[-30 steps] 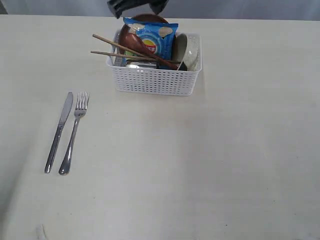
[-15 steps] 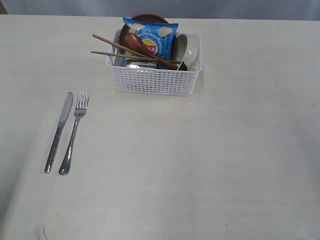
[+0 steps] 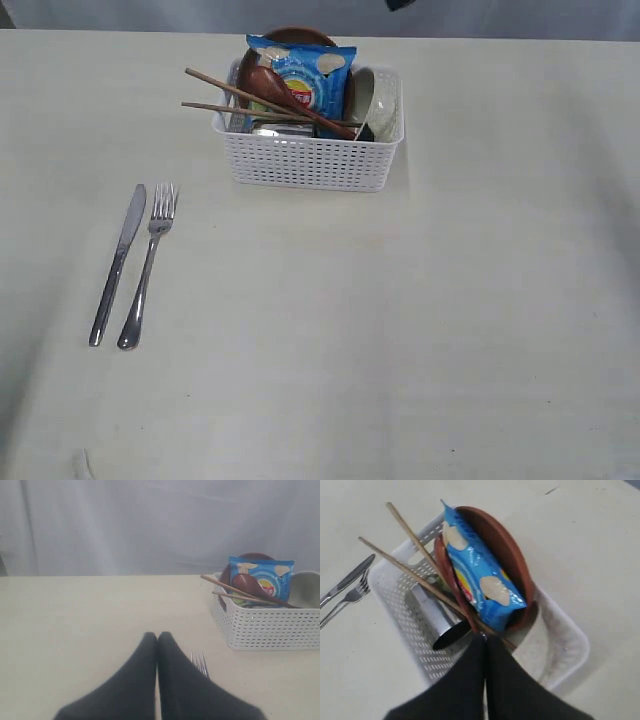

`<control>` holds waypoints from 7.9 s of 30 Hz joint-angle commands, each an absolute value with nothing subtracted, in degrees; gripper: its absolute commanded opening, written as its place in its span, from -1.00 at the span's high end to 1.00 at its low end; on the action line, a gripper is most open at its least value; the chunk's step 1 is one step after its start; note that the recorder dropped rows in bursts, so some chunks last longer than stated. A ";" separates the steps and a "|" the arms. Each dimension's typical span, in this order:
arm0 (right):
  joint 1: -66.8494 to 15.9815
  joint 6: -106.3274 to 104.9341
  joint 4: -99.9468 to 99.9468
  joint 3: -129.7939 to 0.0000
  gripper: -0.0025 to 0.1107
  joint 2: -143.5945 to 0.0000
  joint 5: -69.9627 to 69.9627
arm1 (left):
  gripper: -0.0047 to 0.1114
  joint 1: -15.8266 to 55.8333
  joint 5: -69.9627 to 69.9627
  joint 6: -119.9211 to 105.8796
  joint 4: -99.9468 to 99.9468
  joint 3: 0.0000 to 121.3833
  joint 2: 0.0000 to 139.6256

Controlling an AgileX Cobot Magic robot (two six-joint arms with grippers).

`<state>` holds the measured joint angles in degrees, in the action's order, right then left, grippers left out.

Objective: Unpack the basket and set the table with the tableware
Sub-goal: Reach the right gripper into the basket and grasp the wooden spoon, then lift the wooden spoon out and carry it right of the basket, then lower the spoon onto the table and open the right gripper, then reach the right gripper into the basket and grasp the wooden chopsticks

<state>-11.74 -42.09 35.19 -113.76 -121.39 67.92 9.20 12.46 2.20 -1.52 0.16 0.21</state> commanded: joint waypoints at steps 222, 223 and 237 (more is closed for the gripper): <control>-32.87 10.86 -18.26 -111.25 0.11 -120.31 59.25 | 0.92 9.26 12.10 2.18 -1.83 0.00 0.00; -32.87 11.91 -18.26 -111.25 0.11 -120.41 59.25 | 0.92 9.26 12.10 2.18 -1.83 0.00 0.00; -35.18 10.59 -14.83 -111.25 0.11 -124.11 58.28 | 0.92 9.26 12.10 2.18 -1.83 0.00 0.00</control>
<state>-33.81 13.12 -16.47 -111.13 -124.00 59.11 9.20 12.46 2.20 -1.52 0.16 0.21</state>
